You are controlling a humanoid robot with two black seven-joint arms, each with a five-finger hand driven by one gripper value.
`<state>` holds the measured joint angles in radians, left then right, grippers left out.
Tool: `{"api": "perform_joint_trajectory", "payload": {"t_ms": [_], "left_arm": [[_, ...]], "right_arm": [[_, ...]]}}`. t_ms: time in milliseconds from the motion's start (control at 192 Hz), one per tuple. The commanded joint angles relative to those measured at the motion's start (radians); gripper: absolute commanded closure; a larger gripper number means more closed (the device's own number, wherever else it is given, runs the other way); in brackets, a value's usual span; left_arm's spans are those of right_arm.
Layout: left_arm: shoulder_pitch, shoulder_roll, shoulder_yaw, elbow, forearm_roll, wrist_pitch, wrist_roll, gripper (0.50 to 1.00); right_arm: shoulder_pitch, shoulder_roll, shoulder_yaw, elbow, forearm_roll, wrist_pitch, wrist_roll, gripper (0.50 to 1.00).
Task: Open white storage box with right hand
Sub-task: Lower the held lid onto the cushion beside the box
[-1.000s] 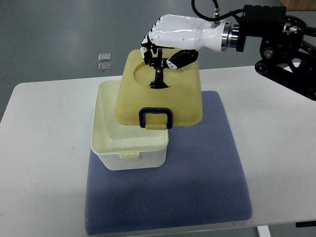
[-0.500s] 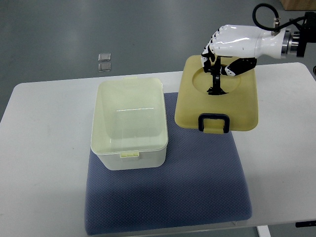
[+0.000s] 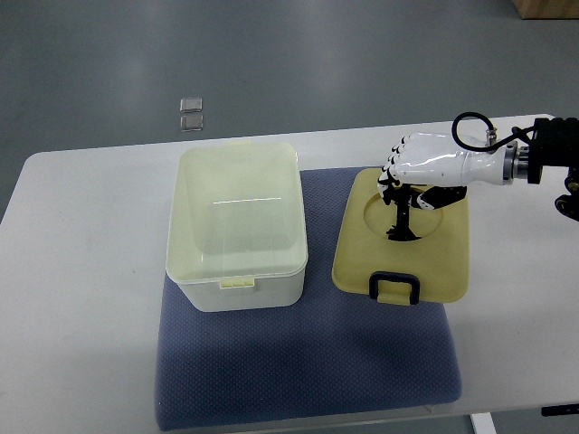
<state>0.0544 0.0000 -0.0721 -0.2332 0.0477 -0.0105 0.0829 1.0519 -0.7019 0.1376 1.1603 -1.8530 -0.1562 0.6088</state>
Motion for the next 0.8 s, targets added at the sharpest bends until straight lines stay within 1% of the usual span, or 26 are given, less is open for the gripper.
{"api": "perform_joint_trajectory", "payload": {"t_ms": [0,214,219,224,229,234,240,245,250,255,260,266,271,276,281,286,292,307,323,682,797], "left_arm": [[0.001,0.000,0.000,0.000,0.000,0.000,0.000,0.500],[0.001,0.000,0.000,0.002,0.000,0.001,0.000,0.500],[0.001,0.000,0.000,0.002,0.000,0.000,0.000,0.500],[0.001,0.000,0.000,0.002,0.000,0.000,0.000,0.500],[0.001,0.000,0.000,0.002,0.000,0.000,0.000,0.500],[0.001,0.000,0.000,0.002,0.000,0.000,0.000,0.500],[0.001,0.000,0.000,0.002,-0.002,0.000,0.000,0.500],[0.001,0.000,0.000,0.002,-0.002,0.000,0.000,0.500],[0.001,0.000,0.000,0.002,0.000,0.001,0.000,0.500],[0.001,0.000,0.000,0.002,0.000,0.001,0.000,0.500],[0.001,0.000,-0.002,0.002,-0.002,0.000,0.000,0.500],[0.001,0.000,-0.002,0.002,-0.002,0.000,0.000,0.500],[0.001,0.000,0.000,0.002,0.000,0.000,0.000,0.500],[0.001,0.000,0.000,0.002,0.000,0.000,0.000,0.500],[-0.001,0.000,0.000,0.002,0.000,0.000,0.000,0.500],[-0.001,0.000,0.000,0.002,0.000,0.000,0.000,0.500],[0.001,0.000,0.000,0.002,0.000,0.001,0.000,0.500],[-0.001,0.000,0.000,0.002,0.000,0.001,0.000,0.500],[0.001,0.000,0.000,0.002,0.000,0.001,0.000,0.500],[0.001,0.000,0.002,0.003,-0.002,0.000,0.000,0.500],[0.001,0.000,0.002,0.005,-0.002,0.001,0.000,0.500]], "right_arm": [[-0.026,0.047,0.002,-0.022,0.001,-0.026,-0.001,1.000],[-0.059,0.099,0.011,-0.039,0.003,-0.035,-0.009,1.000],[-0.062,0.101,0.013,-0.039,0.005,-0.035,-0.009,0.925],[-0.062,0.101,0.013,-0.039,0.005,-0.035,-0.009,0.924],[-0.062,0.102,0.013,-0.039,0.006,-0.035,-0.009,0.843],[-0.062,0.102,0.013,-0.039,0.006,-0.035,-0.009,0.842],[-0.064,0.102,0.013,-0.039,0.009,-0.035,-0.009,0.763],[-0.064,0.102,0.013,-0.039,0.009,-0.035,-0.009,0.762],[-0.066,0.102,0.013,-0.039,0.011,-0.035,-0.009,0.708],[-0.066,0.102,0.013,-0.039,0.011,-0.035,-0.009,0.707],[-0.066,0.104,0.013,-0.039,0.011,-0.034,-0.009,0.661],[-0.066,0.104,0.013,-0.039,0.011,-0.034,-0.009,0.660],[-0.066,0.104,0.013,-0.039,0.012,-0.034,-0.008,0.630],[-0.066,0.104,0.013,-0.039,0.012,-0.034,-0.008,0.630],[-0.066,0.104,0.013,-0.039,0.012,-0.034,-0.008,0.615],[-0.066,0.104,0.013,-0.039,0.012,-0.034,-0.008,0.615],[-0.067,0.104,0.013,-0.039,0.012,-0.034,-0.009,0.603],[-0.067,0.104,0.013,-0.039,0.012,-0.034,-0.009,0.595],[-0.067,0.104,0.013,-0.039,0.011,-0.032,-0.008,0.570],[-0.058,0.082,0.019,-0.021,0.018,-0.032,-0.003,0.566],[-0.056,0.056,0.017,-0.002,0.020,-0.020,0.002,0.566]]}}
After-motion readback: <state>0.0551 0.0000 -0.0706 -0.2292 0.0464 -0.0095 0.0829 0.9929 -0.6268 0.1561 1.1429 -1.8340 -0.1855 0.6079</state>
